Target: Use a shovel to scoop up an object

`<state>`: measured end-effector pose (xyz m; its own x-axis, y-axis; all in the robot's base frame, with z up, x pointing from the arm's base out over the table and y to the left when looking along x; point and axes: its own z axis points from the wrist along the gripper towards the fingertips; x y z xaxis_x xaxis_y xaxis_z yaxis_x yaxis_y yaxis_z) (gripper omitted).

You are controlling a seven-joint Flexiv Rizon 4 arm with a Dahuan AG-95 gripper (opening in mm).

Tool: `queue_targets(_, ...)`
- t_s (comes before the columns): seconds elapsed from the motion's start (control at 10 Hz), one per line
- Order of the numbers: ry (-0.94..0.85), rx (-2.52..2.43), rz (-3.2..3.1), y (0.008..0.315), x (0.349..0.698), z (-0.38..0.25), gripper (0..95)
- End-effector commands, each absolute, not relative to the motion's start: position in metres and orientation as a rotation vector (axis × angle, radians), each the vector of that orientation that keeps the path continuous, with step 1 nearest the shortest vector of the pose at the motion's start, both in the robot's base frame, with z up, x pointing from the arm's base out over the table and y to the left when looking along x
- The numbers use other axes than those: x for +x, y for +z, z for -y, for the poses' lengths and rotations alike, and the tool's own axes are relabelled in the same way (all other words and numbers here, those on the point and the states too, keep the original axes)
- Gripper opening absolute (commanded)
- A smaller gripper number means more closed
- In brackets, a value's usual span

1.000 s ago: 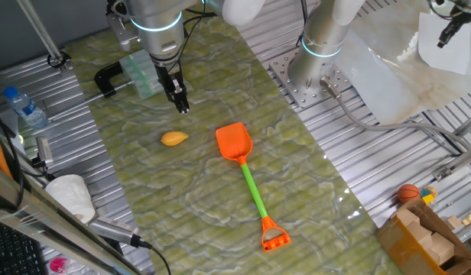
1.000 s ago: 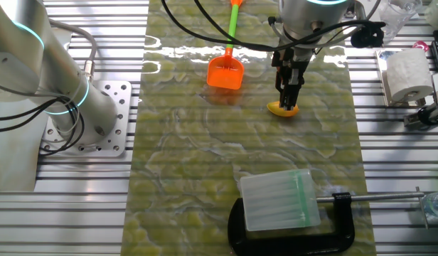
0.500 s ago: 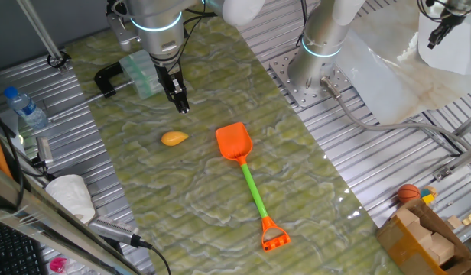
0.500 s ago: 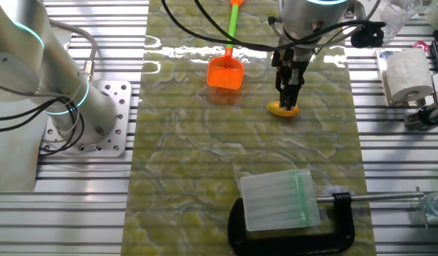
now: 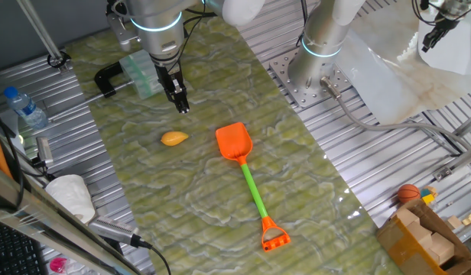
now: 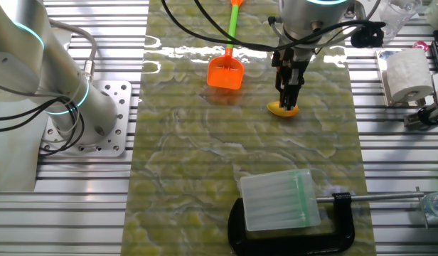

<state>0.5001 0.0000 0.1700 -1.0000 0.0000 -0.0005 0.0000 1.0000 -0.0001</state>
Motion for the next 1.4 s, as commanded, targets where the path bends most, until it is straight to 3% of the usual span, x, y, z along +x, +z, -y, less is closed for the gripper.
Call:
queue_targets(0.1,0.037,-0.153,-3.076,0.1700,0.5000,0.0000,0.0)
queue_targets(1.4,0.024,-0.169,-3.080,0.1689,0.5004,-0.0019,0.0)
